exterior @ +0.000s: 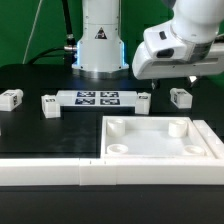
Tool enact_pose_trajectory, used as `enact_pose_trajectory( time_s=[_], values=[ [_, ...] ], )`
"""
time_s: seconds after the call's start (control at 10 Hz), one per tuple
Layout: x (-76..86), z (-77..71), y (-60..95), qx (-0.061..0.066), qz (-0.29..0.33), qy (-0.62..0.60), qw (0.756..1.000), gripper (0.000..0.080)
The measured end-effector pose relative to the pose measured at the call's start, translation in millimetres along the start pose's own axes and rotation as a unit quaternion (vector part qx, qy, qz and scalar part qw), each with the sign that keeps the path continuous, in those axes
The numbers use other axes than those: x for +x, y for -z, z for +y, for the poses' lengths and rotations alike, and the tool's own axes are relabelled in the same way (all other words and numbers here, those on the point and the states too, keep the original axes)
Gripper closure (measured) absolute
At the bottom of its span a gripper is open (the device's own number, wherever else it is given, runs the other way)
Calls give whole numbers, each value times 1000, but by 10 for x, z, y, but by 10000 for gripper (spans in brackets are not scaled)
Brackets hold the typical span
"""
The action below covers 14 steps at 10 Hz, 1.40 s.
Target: Assemble one leg
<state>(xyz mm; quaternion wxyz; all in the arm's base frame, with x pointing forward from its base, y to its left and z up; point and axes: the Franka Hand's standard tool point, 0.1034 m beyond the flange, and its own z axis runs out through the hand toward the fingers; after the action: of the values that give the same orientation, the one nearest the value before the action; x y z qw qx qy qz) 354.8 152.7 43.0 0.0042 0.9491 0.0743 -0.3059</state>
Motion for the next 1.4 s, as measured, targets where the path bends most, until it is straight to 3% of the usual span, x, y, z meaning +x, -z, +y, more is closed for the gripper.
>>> enact_pose_trajectory(
  time_s=[0.1, 0.5, 0.9, 1.4],
  values=[
    [-68, -3, -20, -2, -46, 1, 999, 150],
    [-20, -150, -192, -5, -202, 4, 979, 150],
    [40, -360, -272, -24, -184, -24, 982, 150],
    [85, -285, -398, -23, -172, -29, 984, 150]
  ],
)
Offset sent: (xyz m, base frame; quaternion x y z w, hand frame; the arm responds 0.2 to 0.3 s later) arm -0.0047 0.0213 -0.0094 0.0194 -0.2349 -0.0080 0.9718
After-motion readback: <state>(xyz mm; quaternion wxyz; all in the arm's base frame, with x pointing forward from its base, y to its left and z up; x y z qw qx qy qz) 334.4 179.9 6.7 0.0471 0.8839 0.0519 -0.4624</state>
